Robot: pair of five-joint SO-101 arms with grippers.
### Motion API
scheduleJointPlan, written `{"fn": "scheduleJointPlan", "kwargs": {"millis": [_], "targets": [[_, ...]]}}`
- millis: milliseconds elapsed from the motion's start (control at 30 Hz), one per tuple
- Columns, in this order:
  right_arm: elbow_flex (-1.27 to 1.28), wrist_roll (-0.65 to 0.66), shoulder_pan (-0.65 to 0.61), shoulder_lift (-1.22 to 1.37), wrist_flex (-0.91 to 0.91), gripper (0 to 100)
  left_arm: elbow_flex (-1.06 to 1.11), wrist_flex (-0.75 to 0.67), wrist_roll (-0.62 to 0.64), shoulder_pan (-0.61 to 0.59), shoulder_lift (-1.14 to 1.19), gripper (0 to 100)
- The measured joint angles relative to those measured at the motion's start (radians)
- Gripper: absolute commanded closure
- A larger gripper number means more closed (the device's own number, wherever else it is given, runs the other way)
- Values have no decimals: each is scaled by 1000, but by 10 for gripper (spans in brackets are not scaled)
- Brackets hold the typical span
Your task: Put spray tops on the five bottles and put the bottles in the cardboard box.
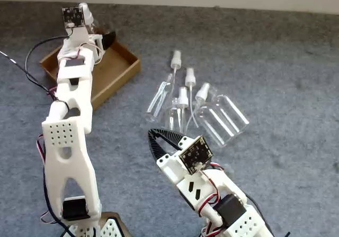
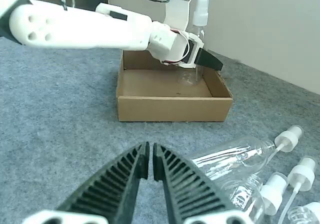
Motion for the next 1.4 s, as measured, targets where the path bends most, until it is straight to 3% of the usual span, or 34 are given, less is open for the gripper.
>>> {"fn": "scheduleJointPlan", "kwargs": {"millis": [233,400,933,1167,1400], "targets": [[0,0,0,0,0,972,0,244,0,0,-83,614],[0,0,0,0,0,972,2,328,0,0,-121,614],[0,0,0,0,0,972,2,331,0,0,-123,613],[0,0,0,0,0,972,3,230,0,2,-121,613],[0,0,0,0,0,972,5,216,2,2,-121,613]]}}
